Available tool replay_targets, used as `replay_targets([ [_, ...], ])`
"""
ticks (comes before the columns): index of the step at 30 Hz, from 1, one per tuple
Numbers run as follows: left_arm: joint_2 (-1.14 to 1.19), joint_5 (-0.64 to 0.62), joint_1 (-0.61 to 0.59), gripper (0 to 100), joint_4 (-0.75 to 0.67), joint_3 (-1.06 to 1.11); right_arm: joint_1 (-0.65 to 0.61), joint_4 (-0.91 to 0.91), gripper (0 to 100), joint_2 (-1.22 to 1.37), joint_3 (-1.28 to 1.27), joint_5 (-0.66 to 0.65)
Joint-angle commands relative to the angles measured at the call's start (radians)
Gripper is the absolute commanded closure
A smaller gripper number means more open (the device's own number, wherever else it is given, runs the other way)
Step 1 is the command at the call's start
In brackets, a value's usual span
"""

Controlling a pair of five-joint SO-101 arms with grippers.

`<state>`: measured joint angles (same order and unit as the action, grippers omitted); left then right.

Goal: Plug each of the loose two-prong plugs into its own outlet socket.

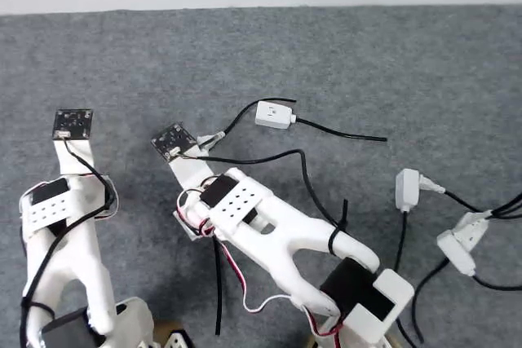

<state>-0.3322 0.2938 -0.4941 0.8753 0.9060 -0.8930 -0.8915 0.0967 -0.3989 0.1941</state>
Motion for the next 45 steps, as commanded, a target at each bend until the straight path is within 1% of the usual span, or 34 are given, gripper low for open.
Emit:
replay_targets([
  [1,-0.017,-0.012,-0.003,99,-0.023,-0.047,-0.018,-0.008,68.9,0.016,0.064,0.034],
  [3,-0.017,-0.025,-0.015,99,-0.026,-0.050,-0.035,0.024,69.2,0.058,0.066,0.028],
  [5,-0.017,-0.055,-0.040,99,-0.044,-0.058,-0.042,0.056,72.8,0.108,0.072,0.020],
  [9,0.034,-0.066,-0.052,99,-0.044,-0.087,-0.038,0.004,87.8,0.179,0.164,-0.038],
  [11,0.080,-0.066,-0.052,99,-0.020,-0.128,-0.018,-0.022,96.9,0.194,0.195,-0.043],
  [12,0.107,-0.066,-0.052,99,-0.008,-0.150,0.001,-0.028,99.8,0.197,0.198,-0.043],
  [14,0.163,-0.066,-0.052,99,0.012,-0.196,0.058,-0.048,98.1,0.177,0.195,-0.043],
  [15,0.192,-0.064,-0.052,99,0.023,-0.217,0.090,-0.071,99.5,0.156,0.195,-0.043],
  [19,0.276,-0.064,-0.034,99,0.057,-0.283,0.219,-0.217,99.1,0.025,0.195,-0.048],
  [22,0.308,-0.066,-0.021,99,0.061,-0.306,0.346,-0.358,99.1,-0.085,0.193,-0.117],
  [25,0.310,-0.066,-0.021,99,0.058,-0.308,0.503,-0.469,99.1,-0.156,0.175,-0.180],
  [34,0.311,-0.066,-0.020,99,0.060,-0.306,0.986,-0.476,99.0,-0.217,0.040,-0.411],
  [36,0.311,-0.066,-0.018,99,0.060,-0.305,1.070,-0.441,98.9,-0.217,0.006,-0.470],
  [39,0.310,-0.066,-0.018,99,0.060,-0.305,1.145,-0.390,98.7,-0.217,-0.044,-0.574],
  [41,0.310,-0.066,-0.018,99,0.060,-0.305,1.168,-0.383,94.8,-0.217,-0.063,-0.635],
  [45,0.310,-0.060,-0.002,99,0.061,-0.302,1.176,-0.404,77.2,-0.225,-0.069,-0.655],
])
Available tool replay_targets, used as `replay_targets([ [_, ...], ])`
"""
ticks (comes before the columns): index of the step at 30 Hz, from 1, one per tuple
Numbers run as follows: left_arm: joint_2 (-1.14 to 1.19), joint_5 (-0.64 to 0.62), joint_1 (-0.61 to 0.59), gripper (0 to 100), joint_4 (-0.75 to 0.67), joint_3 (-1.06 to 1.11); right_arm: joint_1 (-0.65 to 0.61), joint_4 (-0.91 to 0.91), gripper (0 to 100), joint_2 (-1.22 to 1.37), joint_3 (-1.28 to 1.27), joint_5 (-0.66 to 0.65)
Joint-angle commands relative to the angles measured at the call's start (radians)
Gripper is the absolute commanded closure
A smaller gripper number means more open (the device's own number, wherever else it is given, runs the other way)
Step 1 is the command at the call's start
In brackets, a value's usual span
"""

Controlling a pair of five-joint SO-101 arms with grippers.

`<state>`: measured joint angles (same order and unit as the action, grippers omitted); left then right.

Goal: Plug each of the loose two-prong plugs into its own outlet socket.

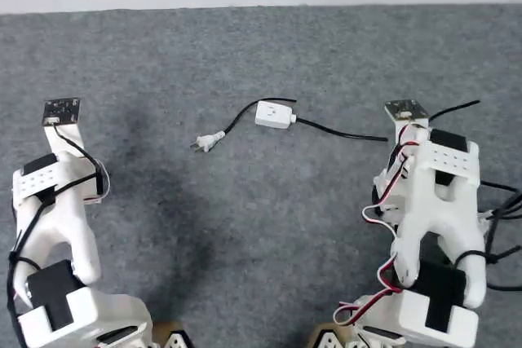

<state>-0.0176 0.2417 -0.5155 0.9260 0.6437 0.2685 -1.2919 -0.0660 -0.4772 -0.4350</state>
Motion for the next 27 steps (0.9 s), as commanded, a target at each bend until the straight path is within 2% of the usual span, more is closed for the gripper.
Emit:
replay_targets([
  [1,-0.005,-0.008,0.021,99,0.011,-0.039,0.012,-0.022,72.8,-0.064,0.014,-0.028],
  [3,-0.005,-0.006,0.021,99,0.011,-0.039,0.004,-0.065,66.1,-0.065,0.029,-0.058],
  [5,-0.005,-0.006,0.021,99,0.011,-0.039,-0.013,-0.119,64.8,-0.065,0.058,-0.094],
  [12,-0.005,-0.006,0.023,99,0.011,-0.039,-0.071,-0.335,71.6,-0.065,0.307,-0.104],
  [15,-0.005,-0.006,0.023,99,0.011,-0.039,-0.136,-0.357,75.3,-0.054,0.414,-0.103],
  [20,-0.005,-0.006,0.023,99,0.011,-0.039,-0.262,-0.148,76.8,-0.013,0.434,-0.110],
  [27,0.000,-0.006,0.020,99,0.009,-0.041,-0.386,0.163,76.8,0.205,0.483,-0.110],
])
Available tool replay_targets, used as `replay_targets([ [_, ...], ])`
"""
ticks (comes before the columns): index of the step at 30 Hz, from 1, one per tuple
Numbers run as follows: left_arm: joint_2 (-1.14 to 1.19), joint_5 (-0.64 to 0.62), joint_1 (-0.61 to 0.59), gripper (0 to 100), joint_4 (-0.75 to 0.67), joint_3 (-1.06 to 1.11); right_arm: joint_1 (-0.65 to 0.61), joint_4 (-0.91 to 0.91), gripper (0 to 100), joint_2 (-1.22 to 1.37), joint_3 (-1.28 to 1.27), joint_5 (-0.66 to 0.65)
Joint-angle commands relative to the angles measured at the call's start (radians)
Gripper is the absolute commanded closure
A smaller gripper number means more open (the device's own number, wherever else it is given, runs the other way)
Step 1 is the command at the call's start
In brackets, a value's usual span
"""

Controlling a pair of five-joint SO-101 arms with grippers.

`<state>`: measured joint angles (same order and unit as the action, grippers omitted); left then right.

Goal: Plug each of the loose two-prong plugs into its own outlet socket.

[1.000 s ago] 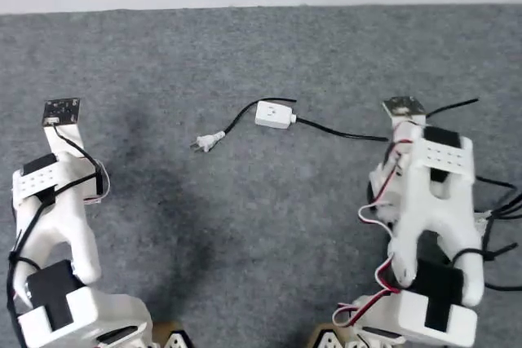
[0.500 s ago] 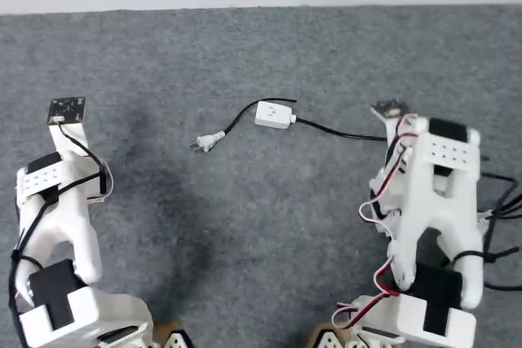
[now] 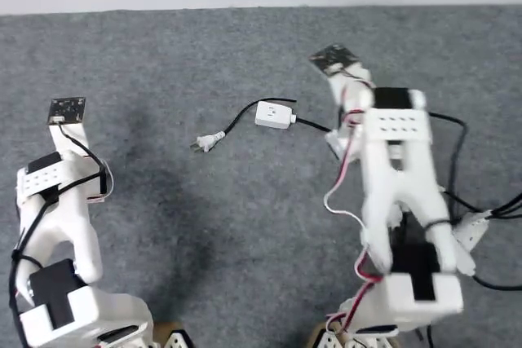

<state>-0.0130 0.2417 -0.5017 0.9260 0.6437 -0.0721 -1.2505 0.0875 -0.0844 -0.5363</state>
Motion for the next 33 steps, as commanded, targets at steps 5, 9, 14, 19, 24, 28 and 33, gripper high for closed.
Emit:
replay_targets([
  [5,-0.003,-0.006,0.006,99,0.008,-0.041,-0.099,0.335,76.8,0.237,0.199,-0.018],
  [9,-0.003,-0.006,0.006,99,0.008,-0.041,-0.145,0.361,76.8,0.397,0.330,-0.114],
  [14,-0.003,-0.006,0.006,99,0.008,-0.041,-0.173,0.360,76.8,0.590,0.502,-0.183],
  [19,-0.003,-0.006,0.006,99,0.008,-0.041,-0.160,0.358,76.8,0.740,0.649,-0.239],
  [24,-0.003,-0.006,0.006,99,0.008,-0.041,-0.162,0.219,76.8,0.805,0.741,-0.278],
  [28,-0.003,-0.006,0.006,99,0.008,-0.041,-0.182,0.038,76.8,0.788,0.836,-0.270],
  [33,-0.003,-0.006,0.006,99,0.006,-0.041,-0.234,-0.133,76.8,0.750,0.845,-0.270],
])
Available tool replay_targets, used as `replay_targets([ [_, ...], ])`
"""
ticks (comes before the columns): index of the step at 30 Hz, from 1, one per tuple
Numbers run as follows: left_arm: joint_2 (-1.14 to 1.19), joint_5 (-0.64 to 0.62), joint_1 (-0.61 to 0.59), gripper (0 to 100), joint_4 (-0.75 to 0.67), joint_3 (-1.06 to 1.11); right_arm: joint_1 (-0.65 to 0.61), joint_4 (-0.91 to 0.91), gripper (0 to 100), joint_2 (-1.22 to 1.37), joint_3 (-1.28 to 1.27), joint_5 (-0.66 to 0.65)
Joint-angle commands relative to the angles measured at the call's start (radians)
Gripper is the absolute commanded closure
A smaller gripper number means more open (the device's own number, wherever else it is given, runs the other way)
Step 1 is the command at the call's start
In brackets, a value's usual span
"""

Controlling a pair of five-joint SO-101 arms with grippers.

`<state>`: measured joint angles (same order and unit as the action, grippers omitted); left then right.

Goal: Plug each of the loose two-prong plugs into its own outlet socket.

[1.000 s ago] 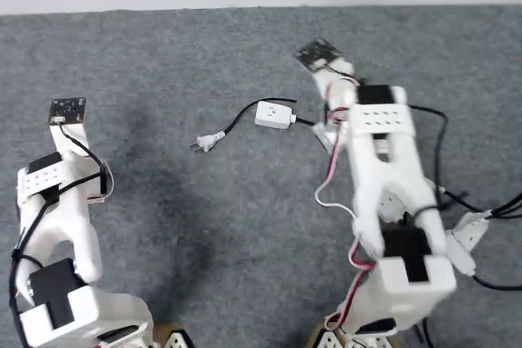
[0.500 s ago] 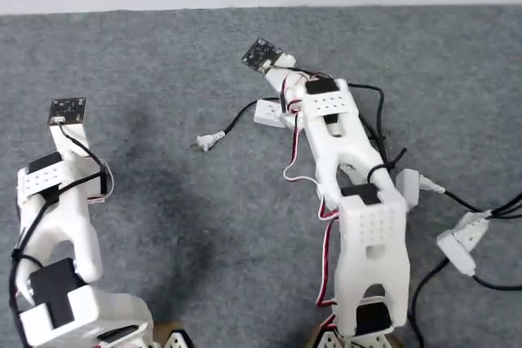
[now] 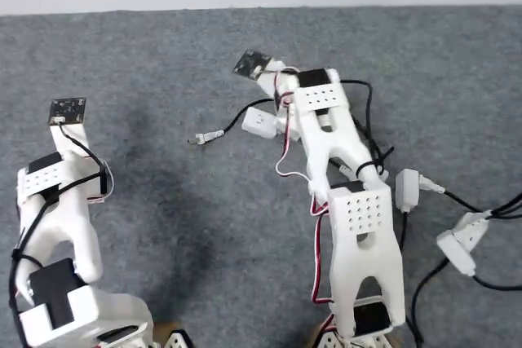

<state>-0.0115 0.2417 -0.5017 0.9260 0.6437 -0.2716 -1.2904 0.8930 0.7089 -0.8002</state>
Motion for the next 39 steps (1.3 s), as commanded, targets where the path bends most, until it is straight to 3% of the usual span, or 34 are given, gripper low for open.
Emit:
replay_targets([
  [1,-0.005,-0.006,0.006,99,0.006,-0.041,-0.041,-0.125,76.8,-0.068,0.052,-0.006],
  [9,-0.005,-0.006,0.006,99,0.006,-0.041,-0.041,-0.320,76.8,-0.186,0.052,-0.006],
  [16,-0.005,-0.006,0.006,99,0.006,-0.041,0.045,-0.386,76.8,-0.363,0.049,0.132],
  [21,-0.005,-0.006,0.006,99,0.006,-0.041,0.091,-0.510,77.4,-0.483,0.023,0.141],
  [23,-0.005,-0.006,0.006,99,0.006,-0.041,0.081,-0.504,81.6,-0.526,-0.064,0.109],
  [27,-0.005,-0.006,0.006,99,0.006,-0.041,-0.038,-0.495,90.3,-0.573,-0.284,-0.114],
  [29,-0.005,-0.006,0.006,99,0.006,-0.041,-0.110,-0.430,91.1,-0.573,-0.367,-0.186],
  [35,-0.005,-0.006,0.006,99,0.006,-0.041,-0.197,-0.065,91.1,-0.572,-0.516,-0.203],
  [39,-0.005,-0.006,0.006,99,0.008,-0.041,-0.219,0.004,90.5,-0.572,-0.559,-0.336],
])
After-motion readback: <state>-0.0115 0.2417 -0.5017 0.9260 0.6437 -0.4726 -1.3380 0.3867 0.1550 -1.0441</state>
